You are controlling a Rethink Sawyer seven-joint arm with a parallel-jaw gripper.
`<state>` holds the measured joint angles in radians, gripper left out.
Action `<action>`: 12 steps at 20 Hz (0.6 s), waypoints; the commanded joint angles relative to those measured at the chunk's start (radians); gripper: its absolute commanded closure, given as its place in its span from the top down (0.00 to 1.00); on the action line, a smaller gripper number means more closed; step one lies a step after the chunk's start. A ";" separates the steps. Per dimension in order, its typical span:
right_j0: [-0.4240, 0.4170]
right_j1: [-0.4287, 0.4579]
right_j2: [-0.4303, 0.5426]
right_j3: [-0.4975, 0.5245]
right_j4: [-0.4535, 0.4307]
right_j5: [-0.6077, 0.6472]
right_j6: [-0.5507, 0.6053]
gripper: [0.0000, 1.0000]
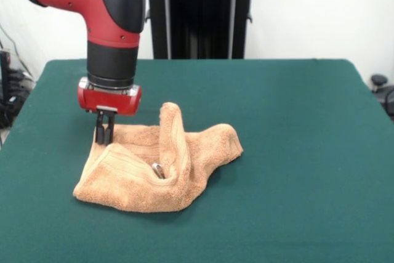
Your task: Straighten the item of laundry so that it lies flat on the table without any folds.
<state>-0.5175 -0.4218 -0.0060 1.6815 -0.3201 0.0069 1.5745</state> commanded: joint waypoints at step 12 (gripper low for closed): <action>0.056 0.141 -0.015 0.170 -0.006 -0.022 0.181 0.00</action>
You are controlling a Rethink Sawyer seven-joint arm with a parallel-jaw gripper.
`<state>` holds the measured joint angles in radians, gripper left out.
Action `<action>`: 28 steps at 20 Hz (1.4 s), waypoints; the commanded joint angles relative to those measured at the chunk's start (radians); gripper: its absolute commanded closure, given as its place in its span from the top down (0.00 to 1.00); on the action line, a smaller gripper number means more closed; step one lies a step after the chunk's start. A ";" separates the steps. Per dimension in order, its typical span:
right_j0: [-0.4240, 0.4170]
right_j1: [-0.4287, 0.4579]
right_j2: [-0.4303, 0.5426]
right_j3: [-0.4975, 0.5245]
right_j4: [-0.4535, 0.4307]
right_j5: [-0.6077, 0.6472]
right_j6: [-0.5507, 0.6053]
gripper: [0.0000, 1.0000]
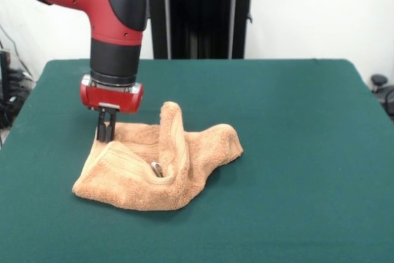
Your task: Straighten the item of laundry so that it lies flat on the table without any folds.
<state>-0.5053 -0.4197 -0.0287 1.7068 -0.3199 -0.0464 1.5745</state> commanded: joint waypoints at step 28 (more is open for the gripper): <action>0.017 0.169 0.024 0.133 0.010 -0.022 0.168 0.00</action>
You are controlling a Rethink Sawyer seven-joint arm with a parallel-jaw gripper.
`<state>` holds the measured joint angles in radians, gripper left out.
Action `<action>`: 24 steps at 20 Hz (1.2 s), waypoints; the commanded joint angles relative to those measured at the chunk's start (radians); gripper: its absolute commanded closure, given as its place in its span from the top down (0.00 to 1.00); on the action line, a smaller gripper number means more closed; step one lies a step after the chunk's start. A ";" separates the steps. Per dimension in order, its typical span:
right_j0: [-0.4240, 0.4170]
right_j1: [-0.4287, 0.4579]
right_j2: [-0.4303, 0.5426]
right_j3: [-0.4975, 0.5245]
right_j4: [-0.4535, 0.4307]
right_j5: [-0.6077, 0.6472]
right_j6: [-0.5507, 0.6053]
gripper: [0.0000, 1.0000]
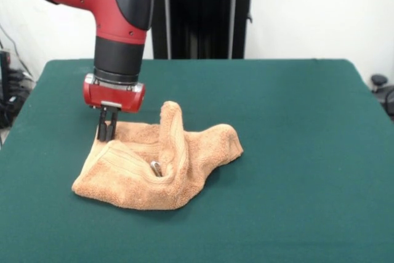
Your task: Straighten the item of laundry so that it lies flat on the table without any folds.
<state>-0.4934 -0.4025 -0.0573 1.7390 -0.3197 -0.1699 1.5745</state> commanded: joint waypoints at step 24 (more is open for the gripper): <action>0.064 0.069 0.072 0.049 0.055 0.192 0.150 0.00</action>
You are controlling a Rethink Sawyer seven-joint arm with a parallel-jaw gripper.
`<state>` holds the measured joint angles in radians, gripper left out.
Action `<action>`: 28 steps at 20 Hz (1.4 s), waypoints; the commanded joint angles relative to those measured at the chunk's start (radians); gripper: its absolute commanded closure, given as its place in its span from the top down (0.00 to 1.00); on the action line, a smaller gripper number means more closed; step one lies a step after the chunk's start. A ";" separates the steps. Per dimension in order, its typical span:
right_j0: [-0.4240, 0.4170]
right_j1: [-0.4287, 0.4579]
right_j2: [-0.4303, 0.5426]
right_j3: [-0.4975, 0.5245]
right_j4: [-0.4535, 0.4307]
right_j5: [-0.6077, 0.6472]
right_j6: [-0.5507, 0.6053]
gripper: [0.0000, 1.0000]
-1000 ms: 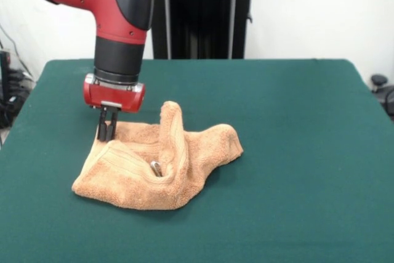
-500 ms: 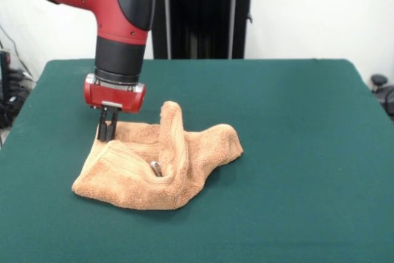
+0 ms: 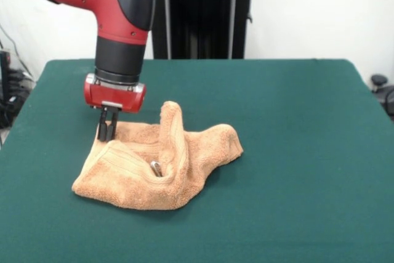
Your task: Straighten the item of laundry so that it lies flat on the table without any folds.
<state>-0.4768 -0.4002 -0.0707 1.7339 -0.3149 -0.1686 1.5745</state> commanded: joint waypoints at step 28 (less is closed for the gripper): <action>0.020 -0.201 0.158 0.056 0.045 0.466 0.097 0.00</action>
<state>-0.4772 -0.6177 -0.0585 1.7471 -0.3124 0.2006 1.5745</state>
